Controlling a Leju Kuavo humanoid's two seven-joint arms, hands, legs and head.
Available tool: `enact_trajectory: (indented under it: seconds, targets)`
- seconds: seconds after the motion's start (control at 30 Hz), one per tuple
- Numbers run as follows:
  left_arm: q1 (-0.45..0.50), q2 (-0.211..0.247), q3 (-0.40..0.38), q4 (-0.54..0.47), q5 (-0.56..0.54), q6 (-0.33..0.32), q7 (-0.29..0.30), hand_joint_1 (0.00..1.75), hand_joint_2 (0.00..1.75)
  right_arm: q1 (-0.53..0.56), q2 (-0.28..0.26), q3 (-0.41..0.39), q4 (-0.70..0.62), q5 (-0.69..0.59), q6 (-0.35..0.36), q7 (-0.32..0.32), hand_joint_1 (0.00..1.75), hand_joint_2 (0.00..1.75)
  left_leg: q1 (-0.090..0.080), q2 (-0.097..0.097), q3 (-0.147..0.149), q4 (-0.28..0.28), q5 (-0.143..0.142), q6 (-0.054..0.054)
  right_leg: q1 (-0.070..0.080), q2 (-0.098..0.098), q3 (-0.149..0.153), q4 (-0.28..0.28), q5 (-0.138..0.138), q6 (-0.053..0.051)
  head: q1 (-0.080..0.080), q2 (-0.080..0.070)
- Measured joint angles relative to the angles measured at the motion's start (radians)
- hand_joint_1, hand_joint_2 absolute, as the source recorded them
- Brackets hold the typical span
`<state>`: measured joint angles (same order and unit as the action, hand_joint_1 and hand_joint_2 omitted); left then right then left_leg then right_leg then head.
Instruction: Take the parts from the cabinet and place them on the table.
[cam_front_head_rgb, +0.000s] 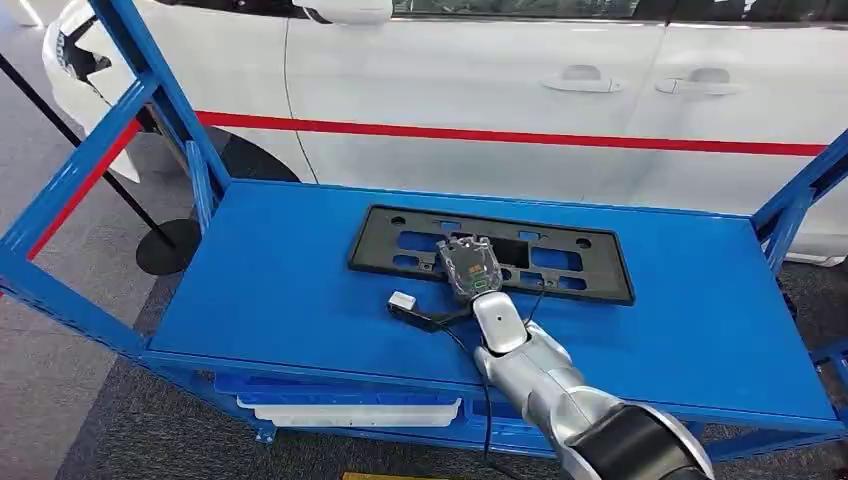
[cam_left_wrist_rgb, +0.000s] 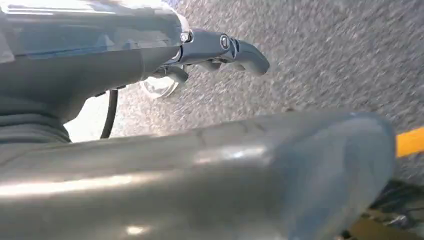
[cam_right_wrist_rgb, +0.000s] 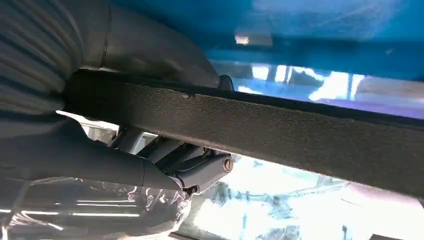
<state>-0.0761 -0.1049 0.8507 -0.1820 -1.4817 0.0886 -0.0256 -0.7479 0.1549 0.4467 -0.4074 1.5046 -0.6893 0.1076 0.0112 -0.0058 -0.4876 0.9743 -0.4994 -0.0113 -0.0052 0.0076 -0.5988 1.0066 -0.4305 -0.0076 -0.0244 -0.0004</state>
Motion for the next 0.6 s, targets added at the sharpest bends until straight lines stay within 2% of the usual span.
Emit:
enact_trajectory:
  seconds: [0.13,0.23,0.3,0.37,0.43,0.6]
  targets:
    - [-0.006,-0.009,-0.001,0.000,-0.024,0.060,-0.019,0.00,0.00,0.000,0.000,0.000,0.009,0.016,0.000,0.000,1.75,1.75,0.000,0.000,0.000,0.000,0.000,0.000,0.000,0.000,0.000,0.000,0.000,0.000,0.000,0.000]
    - [-0.011,-0.019,-0.015,0.000,-0.061,0.166,-0.047,0.00,0.00,-0.001,0.000,0.000,0.015,0.027,0.000,0.001,1.75,1.75,0.000,0.000,0.000,0.000,0.000,0.000,0.000,0.000,0.000,0.000,0.000,0.000,0.000,0.000]
    - [-0.015,-0.027,-0.022,0.000,-0.048,0.277,-0.097,0.00,0.00,0.000,-0.003,-0.001,0.016,0.028,-0.003,0.002,1.75,1.75,0.000,0.000,0.001,0.000,0.000,0.000,0.000,0.000,0.001,0.000,0.000,0.000,0.000,0.000]
    - [-0.022,-0.033,-0.023,0.000,-0.042,0.332,-0.160,0.00,0.00,0.001,-0.008,-0.007,0.016,0.032,-0.003,-0.007,1.75,1.75,0.000,0.000,0.001,0.000,0.000,0.000,0.000,0.000,0.002,0.000,0.000,0.000,0.000,0.000]
    - [-0.027,-0.035,-0.026,0.000,-0.024,0.315,-0.212,0.00,0.00,0.001,-0.012,-0.012,0.016,0.039,-0.004,-0.012,1.75,1.75,0.000,0.000,0.002,0.000,0.000,0.000,0.000,0.000,0.002,0.000,0.000,0.000,0.000,0.000]
    - [-0.060,-0.047,-0.025,0.000,-0.011,0.225,-0.237,0.00,0.00,0.001,-0.018,-0.013,0.016,0.041,-0.003,0.008,1.75,1.75,0.000,0.000,0.003,0.001,0.000,0.000,0.000,-0.001,0.004,0.000,0.000,0.000,0.000,0.000]
